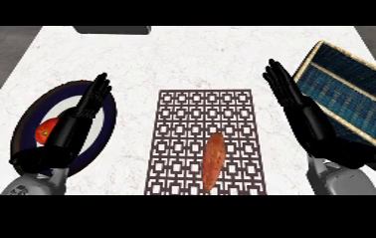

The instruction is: Pick the sweet potato from the placemat and place it in the basket

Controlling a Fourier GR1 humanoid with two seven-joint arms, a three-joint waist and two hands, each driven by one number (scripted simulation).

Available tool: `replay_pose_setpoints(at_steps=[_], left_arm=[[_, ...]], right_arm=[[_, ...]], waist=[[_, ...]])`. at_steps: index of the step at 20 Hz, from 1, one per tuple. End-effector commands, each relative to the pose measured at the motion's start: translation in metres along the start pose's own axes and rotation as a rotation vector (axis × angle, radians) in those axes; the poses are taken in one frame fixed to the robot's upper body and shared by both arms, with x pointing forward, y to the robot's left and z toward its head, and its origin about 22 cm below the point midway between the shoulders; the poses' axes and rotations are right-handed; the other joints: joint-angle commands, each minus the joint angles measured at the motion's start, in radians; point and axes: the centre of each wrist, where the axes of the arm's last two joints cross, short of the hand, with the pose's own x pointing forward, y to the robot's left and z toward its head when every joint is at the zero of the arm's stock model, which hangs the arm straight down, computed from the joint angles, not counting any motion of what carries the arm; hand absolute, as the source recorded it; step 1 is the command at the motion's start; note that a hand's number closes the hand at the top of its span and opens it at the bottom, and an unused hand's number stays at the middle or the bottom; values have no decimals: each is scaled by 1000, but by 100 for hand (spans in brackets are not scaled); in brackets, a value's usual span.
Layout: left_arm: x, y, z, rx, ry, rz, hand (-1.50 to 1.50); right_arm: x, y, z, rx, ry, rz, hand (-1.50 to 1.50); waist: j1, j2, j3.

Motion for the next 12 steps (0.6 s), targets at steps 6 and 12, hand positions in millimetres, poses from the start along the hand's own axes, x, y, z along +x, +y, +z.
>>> replay_pose_setpoints(at_steps=[6, 12], left_arm=[[-10, 71, -8, 282, 296, -32, 0], [-17, 67, -8, 255, 386, 9, 0]], right_arm=[[32, -29, -72, -17, -222, -253, 150], [32, 117, -40, 367, -367, 259, -150]], waist=[[11, 29, -3], [-9, 8, -7]])
